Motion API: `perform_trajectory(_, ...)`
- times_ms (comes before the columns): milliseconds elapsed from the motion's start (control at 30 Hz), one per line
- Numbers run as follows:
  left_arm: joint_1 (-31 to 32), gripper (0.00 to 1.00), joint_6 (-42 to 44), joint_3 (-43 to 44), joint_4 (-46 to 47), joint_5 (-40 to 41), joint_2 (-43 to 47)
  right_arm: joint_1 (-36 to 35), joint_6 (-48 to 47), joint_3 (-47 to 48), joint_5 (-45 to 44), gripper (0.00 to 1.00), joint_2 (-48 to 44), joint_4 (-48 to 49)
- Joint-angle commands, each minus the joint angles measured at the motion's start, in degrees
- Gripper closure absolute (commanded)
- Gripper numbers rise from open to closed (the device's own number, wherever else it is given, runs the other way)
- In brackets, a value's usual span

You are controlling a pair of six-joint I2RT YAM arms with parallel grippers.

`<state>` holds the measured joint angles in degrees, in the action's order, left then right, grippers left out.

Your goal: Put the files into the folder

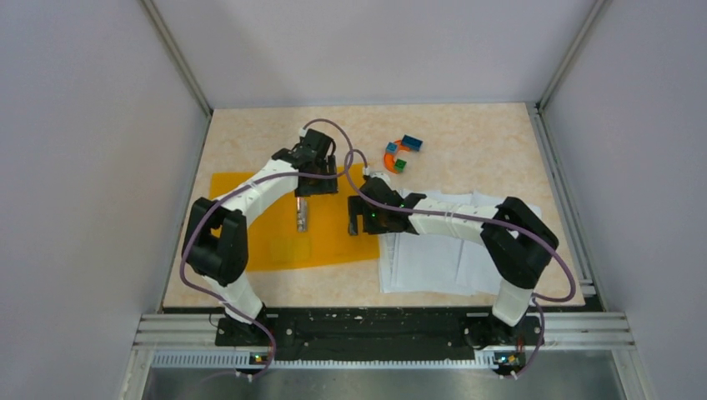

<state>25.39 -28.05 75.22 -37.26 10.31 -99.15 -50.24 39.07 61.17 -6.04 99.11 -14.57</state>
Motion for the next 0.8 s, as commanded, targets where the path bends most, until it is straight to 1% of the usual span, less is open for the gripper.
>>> perform_trajectory(0, -0.6, 0.28, 0.9, 1.5, -0.7, -0.5, 4.8, -1.9, 1.4, 7.5, -0.2, 0.14, 4.6, 1.7)
perform_trajectory(267, -2.2, 0.27, 0.8, -0.6, -0.6, -3.7, 8.6, -2.5, 1.5, 14.7, 2.7, 0.13, 11.2, 2.3)
perform_trajectory(400, -2.5, 0.26, 0.6, -0.7, -0.3, -8.1, 9.8, -2.3, 0.8, 16.0, 1.0, 0.13, 10.3, 0.4)
perform_trajectory(500, -2.5, 0.25, -0.7, -1.4, 0.6, -14.4, 10.3, 0.0, 0.9, 11.7, 0.4, 0.12, 3.7, 0.1)
perform_trajectory(567, -1.5, 0.24, -2.1, -3.2, 2.7, -17.4, 11.2, 2.0, 0.8, 8.3, -0.9, 0.12, -1.9, -0.8)
perform_trajectory(700, 3.8, 0.23, -5.5, -4.8, 5.2, -18.1, 11.8, 7.7, 1.2, -0.5, -4.3, 0.1, -14.4, -4.0)
perform_trajectory(767, 7.5, 0.23, -7.9, -5.8, 6.7, -17.8, 11.6, 12.8, 1.6, -5.6, -5.8, 0.1, -20.9, -5.9)
